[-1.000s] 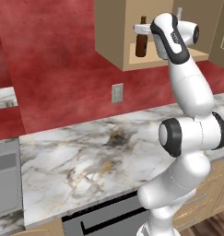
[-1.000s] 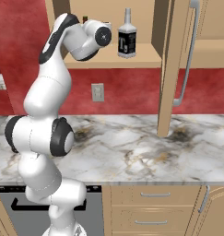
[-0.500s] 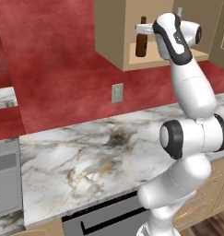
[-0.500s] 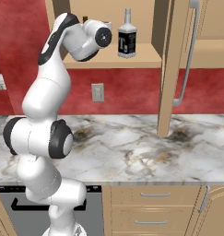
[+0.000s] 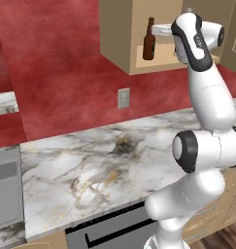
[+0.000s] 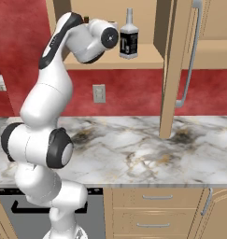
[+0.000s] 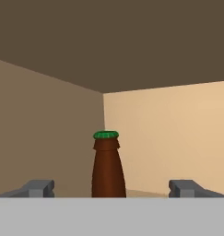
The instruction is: Sort all alcoholic drinks to one cabinet, and non-alcoholic drinks to the other.
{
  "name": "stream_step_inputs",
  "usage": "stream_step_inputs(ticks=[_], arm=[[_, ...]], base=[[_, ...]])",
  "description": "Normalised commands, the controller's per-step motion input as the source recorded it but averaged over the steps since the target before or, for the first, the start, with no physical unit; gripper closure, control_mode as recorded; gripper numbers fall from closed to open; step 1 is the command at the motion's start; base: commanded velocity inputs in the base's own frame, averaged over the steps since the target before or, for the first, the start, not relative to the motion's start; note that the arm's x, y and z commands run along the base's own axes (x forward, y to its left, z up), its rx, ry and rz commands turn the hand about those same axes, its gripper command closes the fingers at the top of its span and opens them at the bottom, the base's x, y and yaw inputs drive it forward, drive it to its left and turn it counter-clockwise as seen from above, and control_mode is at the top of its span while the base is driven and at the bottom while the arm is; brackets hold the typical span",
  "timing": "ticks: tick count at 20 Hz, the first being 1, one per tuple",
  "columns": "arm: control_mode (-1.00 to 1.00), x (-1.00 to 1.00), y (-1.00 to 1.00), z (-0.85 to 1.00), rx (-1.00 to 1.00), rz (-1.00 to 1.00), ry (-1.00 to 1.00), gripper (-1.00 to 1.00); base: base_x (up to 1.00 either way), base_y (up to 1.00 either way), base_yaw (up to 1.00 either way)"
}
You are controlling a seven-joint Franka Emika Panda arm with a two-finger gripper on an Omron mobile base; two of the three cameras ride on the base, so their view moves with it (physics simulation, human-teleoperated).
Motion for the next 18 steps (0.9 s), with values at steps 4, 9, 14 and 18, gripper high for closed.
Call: stream_step_inputs(ticks=[4,9,14,18], arm=[[-1.00,-0.74,-0.31,0.00,0.00,0.00,0.00,-1.00],[-1.00,-0.98,-0.24,0.00,-0.01,0.00,0.00,-1.00],[-1.00,-1.00,-0.11,-0.06,-0.05,0.00,0.00,-1.00],[-1.00,-1.00,-0.07,-0.29,-0.07,0.00,0.03,-1.00]], base=[[0.00,0.00,0.00],[0.00,0.00,0.00],[0.00,0.00,0.00],[0.00,0.00,0.00]])
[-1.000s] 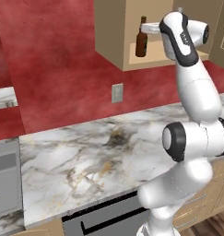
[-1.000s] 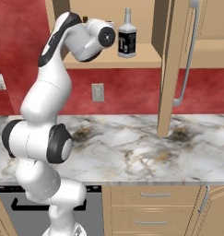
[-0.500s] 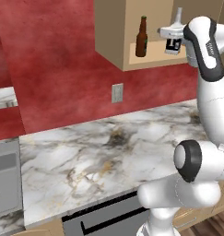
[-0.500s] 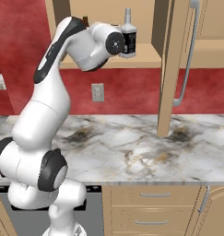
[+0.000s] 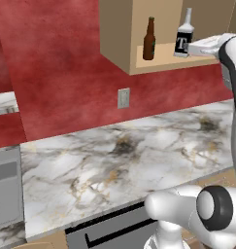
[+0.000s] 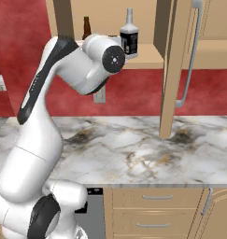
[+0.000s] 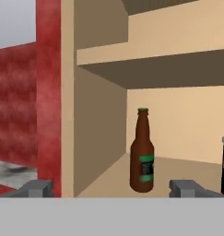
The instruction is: Sort all alcoholic drinks to one cabinet, and non-alcoholic drinks to the other.
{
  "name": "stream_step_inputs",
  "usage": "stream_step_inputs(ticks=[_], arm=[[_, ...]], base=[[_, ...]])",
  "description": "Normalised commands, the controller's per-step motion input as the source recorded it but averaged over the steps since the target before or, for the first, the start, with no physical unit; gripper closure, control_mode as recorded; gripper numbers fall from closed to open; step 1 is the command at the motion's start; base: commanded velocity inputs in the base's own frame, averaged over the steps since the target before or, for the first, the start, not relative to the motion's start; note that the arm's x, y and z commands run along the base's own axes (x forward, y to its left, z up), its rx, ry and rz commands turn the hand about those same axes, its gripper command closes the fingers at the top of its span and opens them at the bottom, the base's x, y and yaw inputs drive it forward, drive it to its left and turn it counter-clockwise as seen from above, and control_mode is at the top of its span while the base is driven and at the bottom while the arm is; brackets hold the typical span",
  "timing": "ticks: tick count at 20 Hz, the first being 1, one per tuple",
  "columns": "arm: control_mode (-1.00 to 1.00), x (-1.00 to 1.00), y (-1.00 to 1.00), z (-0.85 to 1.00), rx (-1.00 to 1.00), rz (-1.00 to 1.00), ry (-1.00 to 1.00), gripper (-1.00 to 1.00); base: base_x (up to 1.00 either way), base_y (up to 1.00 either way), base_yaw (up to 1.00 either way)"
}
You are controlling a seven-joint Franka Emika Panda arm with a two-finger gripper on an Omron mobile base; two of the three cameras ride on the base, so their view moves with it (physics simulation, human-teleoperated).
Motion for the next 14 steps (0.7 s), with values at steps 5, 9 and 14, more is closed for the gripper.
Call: stream_step_inputs(ticks=[5,9,14], arm=[[-1.00,-0.99,-0.07,-0.56,-0.09,0.00,0.06,-1.00],[-1.00,-0.83,0.00,-0.74,-0.11,0.00,0.13,-1.00],[-1.00,-0.59,0.00,-0.94,-0.13,0.00,0.21,-1.00]], base=[[0.00,0.00,0.00],[0.00,0.00,0.00],[0.00,0.00,0.00]])
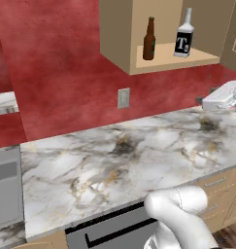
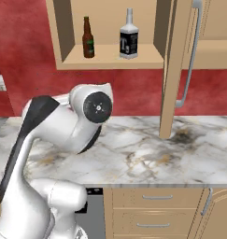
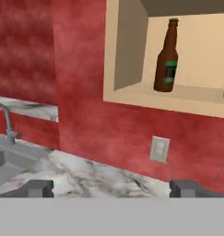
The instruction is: Sort all alcoholic drinks to one cabinet, and non-alcoholic drinks to the other.
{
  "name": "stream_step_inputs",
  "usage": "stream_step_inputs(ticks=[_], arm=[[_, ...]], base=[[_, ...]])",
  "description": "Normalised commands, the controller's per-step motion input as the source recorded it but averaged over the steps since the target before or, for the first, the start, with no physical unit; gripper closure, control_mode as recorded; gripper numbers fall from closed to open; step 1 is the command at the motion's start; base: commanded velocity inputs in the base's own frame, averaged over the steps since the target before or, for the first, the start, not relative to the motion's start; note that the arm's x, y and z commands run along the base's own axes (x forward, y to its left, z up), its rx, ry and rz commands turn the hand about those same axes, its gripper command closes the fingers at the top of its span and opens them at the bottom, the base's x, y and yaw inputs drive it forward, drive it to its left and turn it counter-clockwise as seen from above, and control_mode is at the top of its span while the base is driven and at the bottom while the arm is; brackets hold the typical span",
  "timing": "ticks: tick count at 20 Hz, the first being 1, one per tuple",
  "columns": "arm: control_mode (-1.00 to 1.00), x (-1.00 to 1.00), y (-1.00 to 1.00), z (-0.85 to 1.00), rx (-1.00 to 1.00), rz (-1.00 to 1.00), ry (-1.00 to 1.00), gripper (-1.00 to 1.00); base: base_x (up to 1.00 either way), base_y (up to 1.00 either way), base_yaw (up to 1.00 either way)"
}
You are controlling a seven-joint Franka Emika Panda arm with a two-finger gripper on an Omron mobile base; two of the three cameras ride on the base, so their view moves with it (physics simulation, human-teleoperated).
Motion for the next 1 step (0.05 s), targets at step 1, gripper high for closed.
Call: stream_step_inputs(ticks=[1], arm=[[-1.00,-0.42,0.00,-1.00,-0.14,-0.02,0.23,-1.00]], base=[[0.00,0.00,0.00]])
